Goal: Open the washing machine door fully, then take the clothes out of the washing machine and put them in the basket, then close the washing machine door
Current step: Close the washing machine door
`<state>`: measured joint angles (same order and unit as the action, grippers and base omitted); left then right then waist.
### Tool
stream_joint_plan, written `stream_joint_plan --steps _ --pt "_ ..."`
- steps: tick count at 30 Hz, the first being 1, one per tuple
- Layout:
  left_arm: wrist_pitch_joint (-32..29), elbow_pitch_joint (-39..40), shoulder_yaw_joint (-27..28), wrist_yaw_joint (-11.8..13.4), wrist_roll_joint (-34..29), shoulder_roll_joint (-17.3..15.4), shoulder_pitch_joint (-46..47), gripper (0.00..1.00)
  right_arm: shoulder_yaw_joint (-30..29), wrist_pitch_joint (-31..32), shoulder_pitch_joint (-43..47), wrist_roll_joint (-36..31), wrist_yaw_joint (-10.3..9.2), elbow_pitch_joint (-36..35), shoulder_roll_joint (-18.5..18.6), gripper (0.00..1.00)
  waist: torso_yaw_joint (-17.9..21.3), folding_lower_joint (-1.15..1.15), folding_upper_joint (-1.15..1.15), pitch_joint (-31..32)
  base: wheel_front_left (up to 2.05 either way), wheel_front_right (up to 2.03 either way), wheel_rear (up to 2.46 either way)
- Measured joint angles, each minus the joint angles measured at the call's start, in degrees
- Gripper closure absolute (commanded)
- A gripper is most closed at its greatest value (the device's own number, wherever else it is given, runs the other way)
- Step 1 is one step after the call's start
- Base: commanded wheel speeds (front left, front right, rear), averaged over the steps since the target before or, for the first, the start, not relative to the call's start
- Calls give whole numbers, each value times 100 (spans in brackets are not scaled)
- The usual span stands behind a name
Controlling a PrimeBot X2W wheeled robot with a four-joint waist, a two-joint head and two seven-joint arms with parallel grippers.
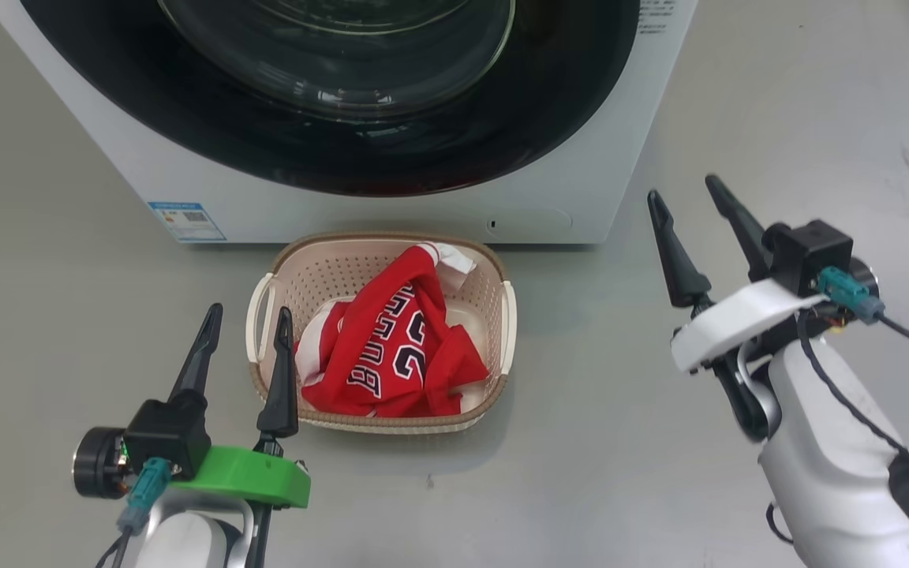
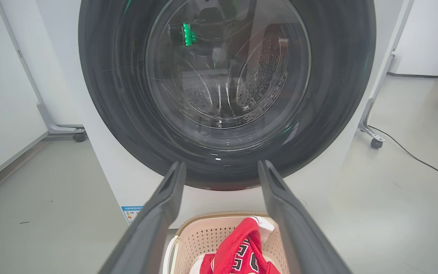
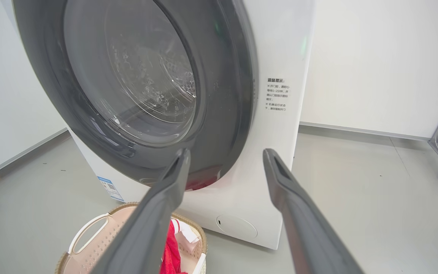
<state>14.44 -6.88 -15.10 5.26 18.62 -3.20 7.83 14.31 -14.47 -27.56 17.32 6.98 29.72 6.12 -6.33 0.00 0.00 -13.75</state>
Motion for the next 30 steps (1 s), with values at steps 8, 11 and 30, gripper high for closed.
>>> stream_joint_plan --steps 8,11,30 --pt "0 -103 -15 0 1 -26 -271 0 -183 -1 806 22 -65 -271 -74 0 177 0 0 345 0 0 0" --pt "0 -137 -33 0 1 -47 -350 0 -256 0 986 33 -96 -361 -83 0 213 0 0 437 0 0 0" --pt "-82 -169 -191 -3 20 -123 -942 0 -361 0 2341 31 -322 -1009 -215 0 489 0 0 1180 0 0 0"
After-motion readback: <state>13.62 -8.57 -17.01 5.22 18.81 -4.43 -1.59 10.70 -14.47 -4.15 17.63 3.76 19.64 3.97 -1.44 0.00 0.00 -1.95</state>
